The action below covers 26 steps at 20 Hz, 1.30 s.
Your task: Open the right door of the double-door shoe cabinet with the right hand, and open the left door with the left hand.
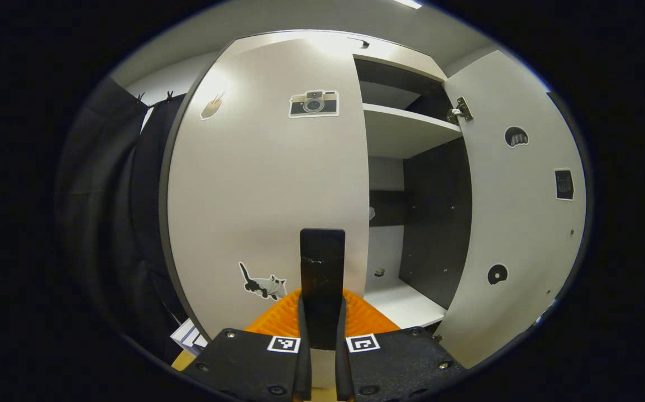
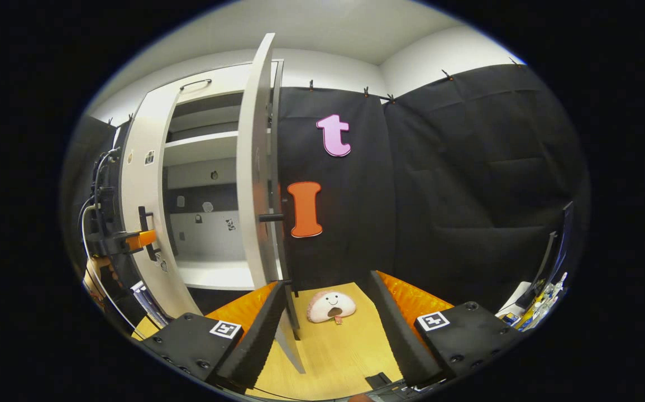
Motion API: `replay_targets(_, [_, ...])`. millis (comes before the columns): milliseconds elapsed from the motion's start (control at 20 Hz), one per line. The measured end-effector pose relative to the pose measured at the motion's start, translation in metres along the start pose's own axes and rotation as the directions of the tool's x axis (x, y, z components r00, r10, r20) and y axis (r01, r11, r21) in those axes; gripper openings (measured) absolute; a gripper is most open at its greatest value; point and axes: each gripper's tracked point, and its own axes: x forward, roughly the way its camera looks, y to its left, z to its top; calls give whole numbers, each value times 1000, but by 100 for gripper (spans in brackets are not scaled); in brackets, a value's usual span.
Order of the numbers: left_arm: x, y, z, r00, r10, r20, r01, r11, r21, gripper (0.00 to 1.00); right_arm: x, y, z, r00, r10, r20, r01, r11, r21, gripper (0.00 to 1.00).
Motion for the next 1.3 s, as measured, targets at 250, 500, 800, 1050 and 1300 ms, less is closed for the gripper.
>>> replay_targets(250, [-24, 11, -2, 1000, -19, -2, 19, 1000, -8, 17, -21, 16, 2, 1000, 10, 14, -10, 1000, 2, 89])
replay_targets(500, [-53, 24, -2, 1000, -30, 2, 30, 999, -20, 17, -35, 28, 3, 1000, 22, 23, -21, 1000, -12, 89])
replay_targets(800, [-82, 43, -2, 1000, -21, 6, 21, 999, -27, 16, -43, 43, 5, 999, 41, 28, -41, 999, -20, 89])
replay_targets(1050, [-98, 63, 1, 1000, 13, 16, -13, 1000, -19, 15, -40, 50, 2, 998, 54, 17, -53, 998, -14, 89])
replay_targets(1300, [-107, 73, 5, 999, 46, 7, -46, 999, 12, 11, -35, 60, 2, 997, 79, 12, -79, 997, -12, 89])
